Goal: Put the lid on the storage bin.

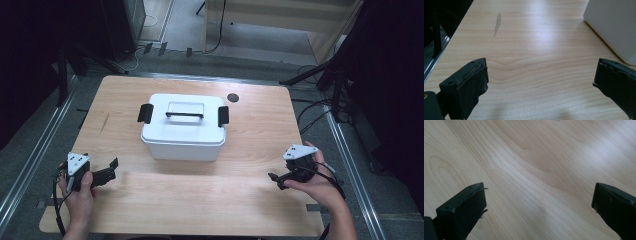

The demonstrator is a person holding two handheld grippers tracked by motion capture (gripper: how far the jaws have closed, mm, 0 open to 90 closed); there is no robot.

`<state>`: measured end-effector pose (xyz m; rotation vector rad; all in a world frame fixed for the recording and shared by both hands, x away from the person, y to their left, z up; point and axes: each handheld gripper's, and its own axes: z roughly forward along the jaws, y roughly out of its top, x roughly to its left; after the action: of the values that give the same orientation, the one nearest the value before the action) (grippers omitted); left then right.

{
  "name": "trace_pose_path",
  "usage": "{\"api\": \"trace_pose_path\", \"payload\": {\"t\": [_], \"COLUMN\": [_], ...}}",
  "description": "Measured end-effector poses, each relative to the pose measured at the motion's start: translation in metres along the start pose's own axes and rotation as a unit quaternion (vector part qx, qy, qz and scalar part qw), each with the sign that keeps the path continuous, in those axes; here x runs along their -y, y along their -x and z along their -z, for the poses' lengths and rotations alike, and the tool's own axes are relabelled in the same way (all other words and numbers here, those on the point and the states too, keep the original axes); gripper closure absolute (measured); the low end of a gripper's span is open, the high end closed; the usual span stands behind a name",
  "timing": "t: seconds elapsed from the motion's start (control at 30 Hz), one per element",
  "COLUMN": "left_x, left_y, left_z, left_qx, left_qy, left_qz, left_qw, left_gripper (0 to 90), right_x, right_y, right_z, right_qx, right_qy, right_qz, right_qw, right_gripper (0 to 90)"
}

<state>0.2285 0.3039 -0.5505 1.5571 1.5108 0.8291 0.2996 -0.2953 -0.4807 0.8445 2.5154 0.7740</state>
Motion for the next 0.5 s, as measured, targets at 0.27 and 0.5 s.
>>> {"api": "trace_pose_path", "payload": {"t": [0.27, 0.5], "left_x": [0.0, 0.0], "left_y": [0.001, 0.001], "left_z": [0.0, 0.0], "left_qx": [0.001, 0.002], "left_qy": [-0.001, -0.002], "left_qz": [-0.002, -0.001], "left_qw": [1.0, 1.0], "left_gripper": [0.0, 0.0], "right_x": [0.03, 0.051], "right_y": [-0.001, -0.002], "right_z": [-0.001, 0.002], "right_qx": [0.012, 0.021], "right_qy": [0.018, 0.034], "right_qz": [-0.034, -0.06], "right_qw": [0.9992, 0.9974], "right_gripper": [0.0, 0.0]}}
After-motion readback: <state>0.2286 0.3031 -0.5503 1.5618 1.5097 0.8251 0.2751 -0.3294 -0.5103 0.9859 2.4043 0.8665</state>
